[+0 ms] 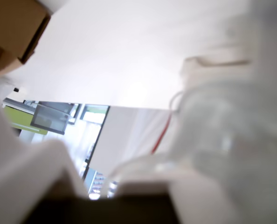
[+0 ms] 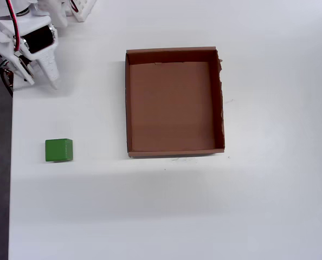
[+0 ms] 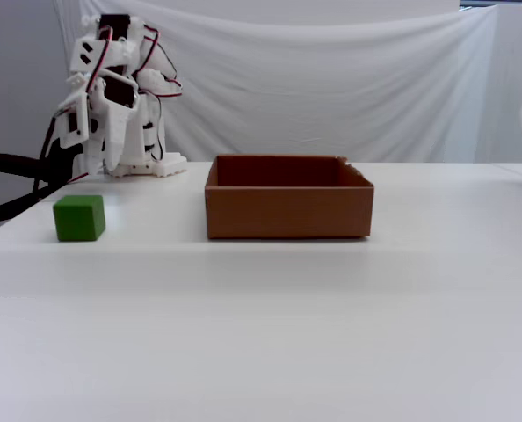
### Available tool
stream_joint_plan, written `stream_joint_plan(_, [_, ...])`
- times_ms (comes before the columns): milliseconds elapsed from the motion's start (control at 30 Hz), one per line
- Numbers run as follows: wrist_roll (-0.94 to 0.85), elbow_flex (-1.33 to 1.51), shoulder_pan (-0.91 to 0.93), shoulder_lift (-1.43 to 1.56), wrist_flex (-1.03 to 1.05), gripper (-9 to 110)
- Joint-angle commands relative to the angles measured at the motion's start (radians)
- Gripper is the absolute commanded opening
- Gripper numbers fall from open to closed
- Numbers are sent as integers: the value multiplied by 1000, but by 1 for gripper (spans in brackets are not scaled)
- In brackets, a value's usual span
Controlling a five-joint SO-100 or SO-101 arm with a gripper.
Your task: Grasp a green cube and put it in a box.
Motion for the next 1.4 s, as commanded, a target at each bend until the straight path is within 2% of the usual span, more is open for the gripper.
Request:
stream_joint_plan(0, [-9, -12, 14, -12, -94, 22])
stream_joint_plan(233, [-298, -120, 57, -210, -156, 23])
stream_joint_plan(433, [-416, -331, 60, -491, -210, 24])
stream_joint_plan(967, [-408, -859, -74, -1195, -152, 30])
stream_joint_plan(1367, [-419, -1057, -98, -1465, -183, 31])
